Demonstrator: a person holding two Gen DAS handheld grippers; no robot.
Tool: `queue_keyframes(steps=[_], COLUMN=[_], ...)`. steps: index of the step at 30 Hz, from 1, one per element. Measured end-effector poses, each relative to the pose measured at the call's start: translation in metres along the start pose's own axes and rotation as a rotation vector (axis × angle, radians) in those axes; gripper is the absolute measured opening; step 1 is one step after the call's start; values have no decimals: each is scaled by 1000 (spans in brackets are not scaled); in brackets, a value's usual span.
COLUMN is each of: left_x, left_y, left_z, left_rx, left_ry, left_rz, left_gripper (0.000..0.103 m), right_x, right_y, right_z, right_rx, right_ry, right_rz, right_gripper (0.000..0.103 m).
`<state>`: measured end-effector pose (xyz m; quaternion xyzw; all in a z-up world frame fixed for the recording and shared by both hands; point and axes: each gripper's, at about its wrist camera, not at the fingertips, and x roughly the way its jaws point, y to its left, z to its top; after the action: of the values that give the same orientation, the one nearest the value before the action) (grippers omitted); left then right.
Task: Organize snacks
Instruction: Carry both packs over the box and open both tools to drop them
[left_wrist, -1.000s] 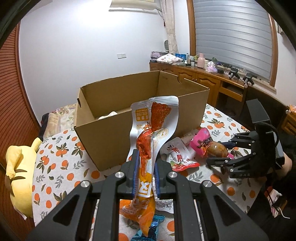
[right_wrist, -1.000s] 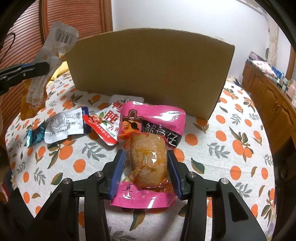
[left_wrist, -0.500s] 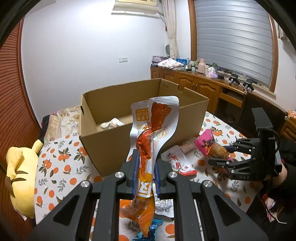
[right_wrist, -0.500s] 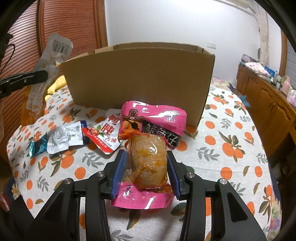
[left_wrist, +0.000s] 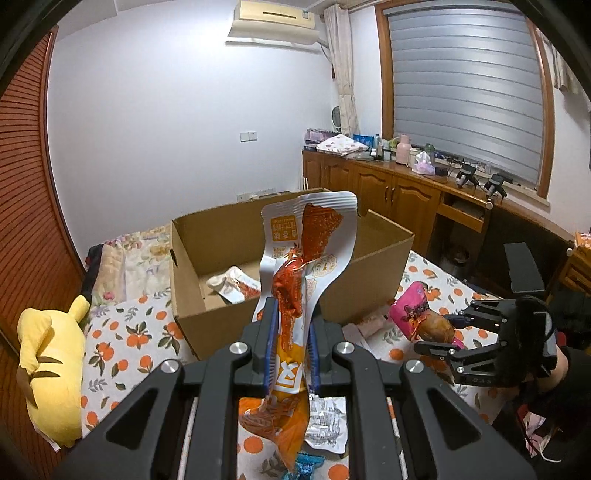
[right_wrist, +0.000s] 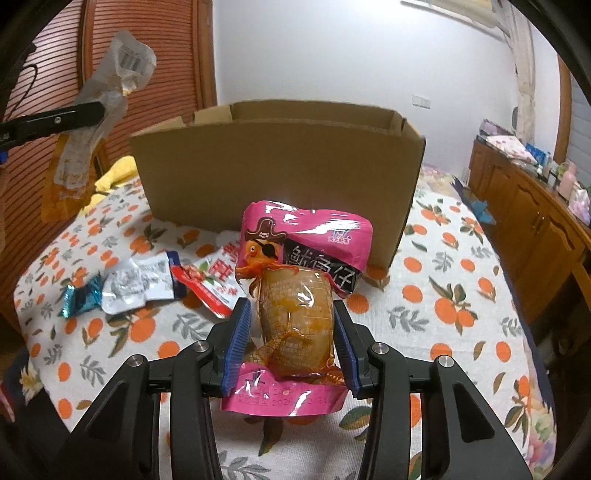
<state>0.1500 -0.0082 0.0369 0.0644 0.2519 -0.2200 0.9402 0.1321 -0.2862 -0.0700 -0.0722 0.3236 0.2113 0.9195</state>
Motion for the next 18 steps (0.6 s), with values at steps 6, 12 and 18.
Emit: queue_keyframes(steps=[6,12,18], left_x=[-3,-3,8], left_y=[3,6,10], left_z=[16,34,47], left_rx=[7,16,38], left_ry=[-20,-41,-46], left_rz=[1,8,23], left_gripper=[12,12,12], right_x=[-15,-25,-29], right_y=[5,9,11], right_z=[25,52,79], right_rx=[-38,-68,-96], right_ry=[-45,-90,-130], right_rz=[2,6,11], right_gripper=[44,44,44])
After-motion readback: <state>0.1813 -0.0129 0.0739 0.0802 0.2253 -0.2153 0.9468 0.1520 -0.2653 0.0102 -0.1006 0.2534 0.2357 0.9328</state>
